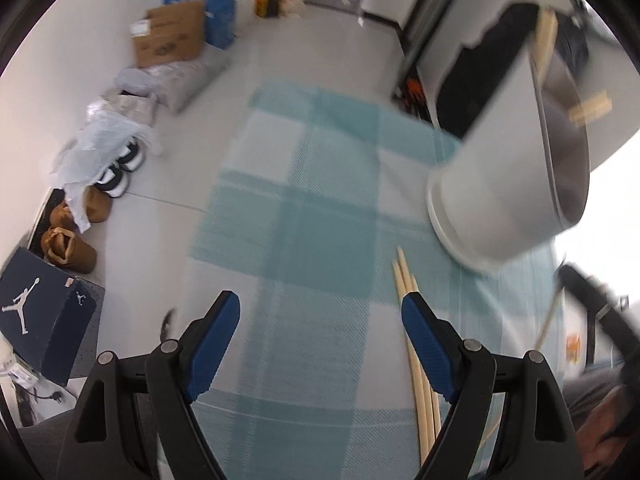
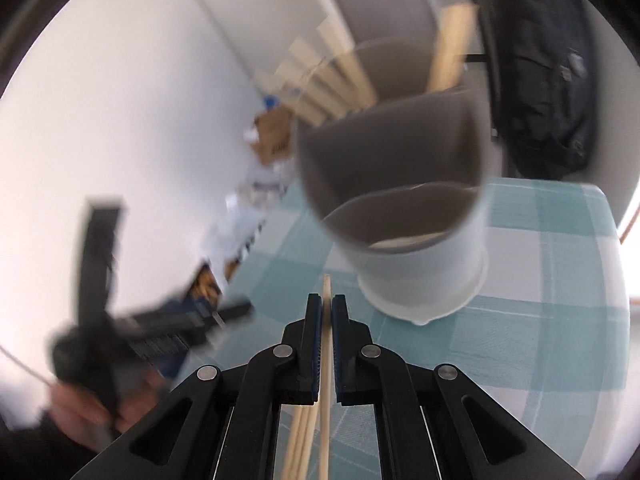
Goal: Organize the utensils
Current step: 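Close the right gripper on one wooden chopstick from the pile, then grasp a chopstick with the left gripper while the right gripper lifts its chopstick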
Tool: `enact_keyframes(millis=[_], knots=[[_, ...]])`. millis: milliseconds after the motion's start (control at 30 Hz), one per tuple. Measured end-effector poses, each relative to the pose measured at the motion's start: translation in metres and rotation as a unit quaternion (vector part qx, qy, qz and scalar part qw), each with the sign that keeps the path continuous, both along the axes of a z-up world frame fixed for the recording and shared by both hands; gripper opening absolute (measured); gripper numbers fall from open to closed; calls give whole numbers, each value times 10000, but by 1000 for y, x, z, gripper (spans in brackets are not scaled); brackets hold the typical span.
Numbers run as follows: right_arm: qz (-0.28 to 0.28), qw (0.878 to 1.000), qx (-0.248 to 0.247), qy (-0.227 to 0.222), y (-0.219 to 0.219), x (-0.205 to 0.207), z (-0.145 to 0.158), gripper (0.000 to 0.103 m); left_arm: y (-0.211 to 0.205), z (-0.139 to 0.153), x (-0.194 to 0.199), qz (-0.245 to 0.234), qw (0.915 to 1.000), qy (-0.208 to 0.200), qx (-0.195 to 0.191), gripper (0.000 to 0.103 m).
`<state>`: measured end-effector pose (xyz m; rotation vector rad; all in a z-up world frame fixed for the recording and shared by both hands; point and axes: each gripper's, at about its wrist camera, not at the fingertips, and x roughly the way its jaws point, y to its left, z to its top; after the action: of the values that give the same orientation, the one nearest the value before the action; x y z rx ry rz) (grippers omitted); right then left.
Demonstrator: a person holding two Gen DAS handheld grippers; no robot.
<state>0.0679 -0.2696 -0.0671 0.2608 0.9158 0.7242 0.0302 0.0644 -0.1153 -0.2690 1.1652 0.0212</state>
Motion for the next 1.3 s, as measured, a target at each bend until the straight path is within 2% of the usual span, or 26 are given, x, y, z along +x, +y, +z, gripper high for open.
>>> enact_keyframes(millis=[167, 267, 567, 800, 900, 1100, 1133, 1200, 1267, 1300], knots=[[-390, 9975, 557, 216, -40, -2, -2, 4, -15, -6, 0, -206, 9995, 233, 95, 80], [-491, 9960, 701, 271, -54, -5, -5, 4, -21, -9, 1, -264, 9990, 350, 97, 80], [-585, 9959, 690, -47, -80, -17, 12, 4, -40, -14, 2, -322, 9949, 492, 819, 80], [-781, 9934, 819, -190, -104, -17, 23, 4, -35, -16, 6, -21, 9932, 743, 894, 80], [-847, 9922, 871, -273, -113, -17, 29, 4, -40, -18, 7, -74, 9910, 784, 1083, 80], [-930, 9910, 938, -228, -124, -11, 29, 4, -36, -19, 16, -85, 9910, 800, 1069, 80], [-929, 9909, 954, -207, -125, -12, 29, 4, -37, -19, 18, -126, 9907, 775, 1109, 78], [-939, 9909, 955, -150, -126, -11, 28, 4, -39, -17, 21, -258, 9915, 721, 1054, 65], [-934, 9907, 983, -95, -127, -9, 26, 4, -44, -15, 23, -335, 9915, 685, 1055, 45], [-933, 9907, 989, -87, -128, -9, 25, 4, -46, -14, 25, -381, 9915, 680, 1042, 39]])
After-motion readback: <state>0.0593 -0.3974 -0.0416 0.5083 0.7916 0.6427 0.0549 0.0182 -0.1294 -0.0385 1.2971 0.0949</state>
